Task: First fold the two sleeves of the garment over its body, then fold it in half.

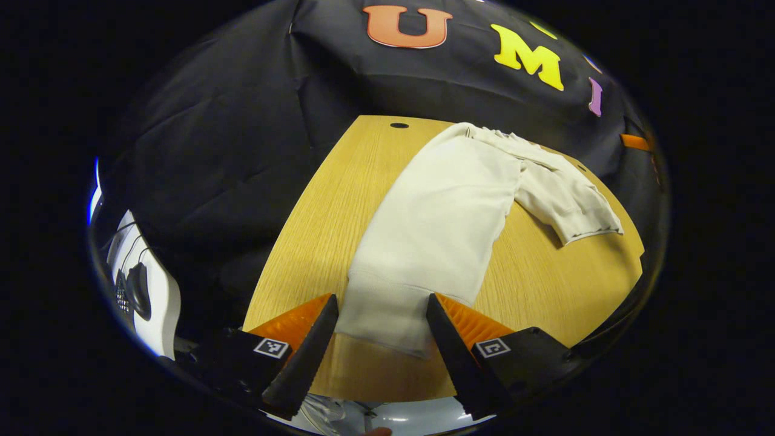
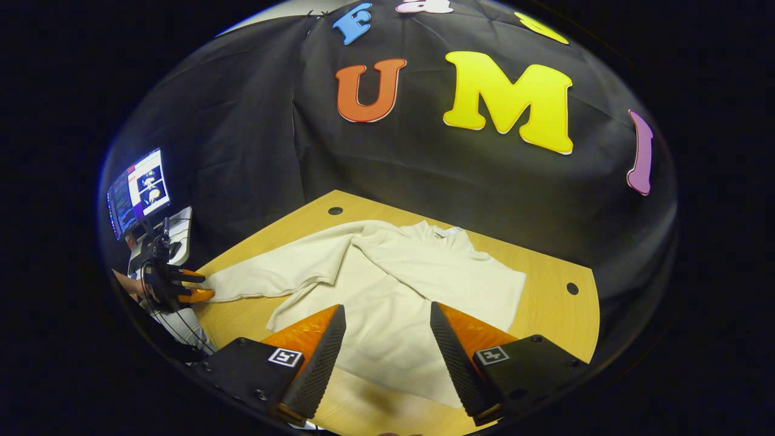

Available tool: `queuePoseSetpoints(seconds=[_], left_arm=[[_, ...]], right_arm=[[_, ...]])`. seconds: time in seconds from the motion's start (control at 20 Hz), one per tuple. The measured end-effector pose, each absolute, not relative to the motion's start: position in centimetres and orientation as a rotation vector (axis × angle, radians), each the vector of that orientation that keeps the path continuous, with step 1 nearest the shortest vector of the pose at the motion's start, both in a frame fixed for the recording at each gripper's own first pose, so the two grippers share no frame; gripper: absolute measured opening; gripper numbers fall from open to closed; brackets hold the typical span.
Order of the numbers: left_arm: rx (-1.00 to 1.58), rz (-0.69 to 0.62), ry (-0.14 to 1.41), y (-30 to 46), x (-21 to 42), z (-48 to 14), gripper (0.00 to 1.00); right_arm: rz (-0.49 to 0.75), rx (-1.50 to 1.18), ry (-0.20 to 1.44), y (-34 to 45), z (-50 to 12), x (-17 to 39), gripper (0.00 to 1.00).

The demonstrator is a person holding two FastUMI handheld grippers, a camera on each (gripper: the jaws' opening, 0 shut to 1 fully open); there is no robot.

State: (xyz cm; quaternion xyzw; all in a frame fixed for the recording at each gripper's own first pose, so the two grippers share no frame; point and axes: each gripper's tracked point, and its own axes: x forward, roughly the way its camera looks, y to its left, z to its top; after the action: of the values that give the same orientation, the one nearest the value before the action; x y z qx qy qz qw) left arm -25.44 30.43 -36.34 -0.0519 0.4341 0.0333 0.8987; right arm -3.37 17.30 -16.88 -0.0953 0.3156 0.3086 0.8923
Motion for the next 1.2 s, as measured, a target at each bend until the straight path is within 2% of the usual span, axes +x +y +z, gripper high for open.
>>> queuePoseSetpoints(seconds=[0.1,0.15,0.2,0.25,0.3,0.35,0.4,0.45,0.6,0.75,1.2], left_arm=[[-0.136,0.052,0.875,29.7,-25.0,-35.7,0.78],[-0.164,0.062,0.863,29.3,-24.9,-36.0,0.55],[-0.196,0.078,0.855,29.2,-24.8,-35.9,0.45],[-0.239,0.091,0.852,29.0,-24.7,-35.9,0.35],[-0.285,0.108,0.846,29.0,-24.7,-35.8,0.29],[-0.322,0.121,0.842,29.0,-24.5,-35.8,0.16],[-0.344,0.129,0.841,29.1,-24.4,-35.7,0.13],[-0.360,0.142,0.856,29.1,-24.5,-35.7,0.06],[-0.305,0.179,0.873,29.4,-23.8,-34.4,0.03],[-0.286,0.161,0.871,28.5,-22.1,-32.0,0.04],[-0.305,0.181,0.729,28.2,-13.1,-24.0,0.04]], right_arm=[[0.651,-0.198,0.652,17.6,-16.8,-3.6,0.87],[0.655,-0.194,0.648,17.8,-16.7,-3.6,0.87],[0.655,-0.190,0.648,17.7,-16.8,-3.7,0.88],[0.656,-0.183,0.650,17.7,-16.8,-3.8,0.88],[0.657,-0.174,0.654,17.6,-17.0,-3.9,0.88],[0.658,-0.169,0.657,17.5,-17.1,-4.1,0.87],[0.654,-0.165,0.658,17.2,-17.1,-4.2,0.88],[0.654,-0.158,0.660,17.0,-17.1,-4.3,0.87],[0.651,-0.151,0.659,16.1,-17.1,-4.7,0.87],[0.643,-0.140,0.651,14.9,-16.7,-4.8,0.88],[0.559,-0.056,0.600,8.9,-14.0,-3.9,0.88]])
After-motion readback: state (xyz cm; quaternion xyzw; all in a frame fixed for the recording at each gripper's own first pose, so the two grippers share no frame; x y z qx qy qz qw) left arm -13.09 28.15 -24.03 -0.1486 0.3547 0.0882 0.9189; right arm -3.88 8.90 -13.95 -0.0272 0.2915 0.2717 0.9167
